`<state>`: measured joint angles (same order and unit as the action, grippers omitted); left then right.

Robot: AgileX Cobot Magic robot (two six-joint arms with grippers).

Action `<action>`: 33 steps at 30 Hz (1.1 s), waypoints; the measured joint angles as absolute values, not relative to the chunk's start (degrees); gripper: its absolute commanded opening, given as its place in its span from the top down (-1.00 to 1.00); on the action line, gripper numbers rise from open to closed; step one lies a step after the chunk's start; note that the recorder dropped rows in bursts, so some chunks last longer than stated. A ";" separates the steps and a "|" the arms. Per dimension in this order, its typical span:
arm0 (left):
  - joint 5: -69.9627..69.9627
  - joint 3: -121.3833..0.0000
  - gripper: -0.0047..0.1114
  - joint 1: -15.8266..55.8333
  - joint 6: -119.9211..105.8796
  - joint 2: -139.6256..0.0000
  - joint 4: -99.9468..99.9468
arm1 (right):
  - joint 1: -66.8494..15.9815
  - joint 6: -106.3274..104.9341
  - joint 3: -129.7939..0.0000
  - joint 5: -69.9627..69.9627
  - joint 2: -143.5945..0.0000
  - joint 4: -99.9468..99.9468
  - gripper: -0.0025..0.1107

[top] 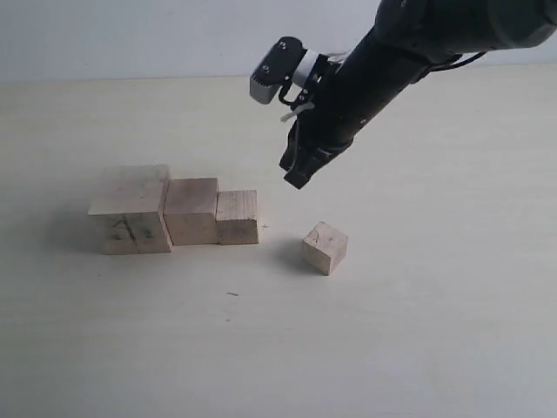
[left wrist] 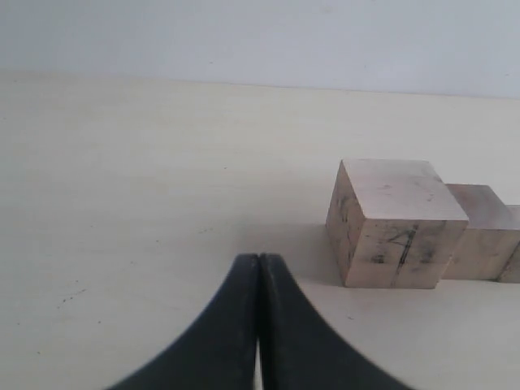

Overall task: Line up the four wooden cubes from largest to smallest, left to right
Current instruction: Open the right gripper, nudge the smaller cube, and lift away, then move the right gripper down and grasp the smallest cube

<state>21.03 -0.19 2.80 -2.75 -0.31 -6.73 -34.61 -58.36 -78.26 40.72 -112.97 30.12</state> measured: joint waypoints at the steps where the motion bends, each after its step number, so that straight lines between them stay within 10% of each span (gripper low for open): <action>1: 21.03 -0.19 0.92 2.80 -2.75 -0.31 -6.73 | -34.61 -55.02 -78.26 40.72 -112.26 28.69 0.96; 27: 21.03 -0.19 0.92 2.80 -2.75 -0.31 -6.73 | -44.12 -16.33 -65.89 47.98 -103.81 2.68 0.95; 33: 21.03 -0.19 0.92 2.80 -2.75 -0.31 -6.73 | -44.12 -15.18 -63.60 45.89 -103.82 0.76 0.50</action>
<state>21.03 -0.19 2.80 -2.75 -0.31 -6.73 -44.12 -15.18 -63.60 45.89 -103.82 0.76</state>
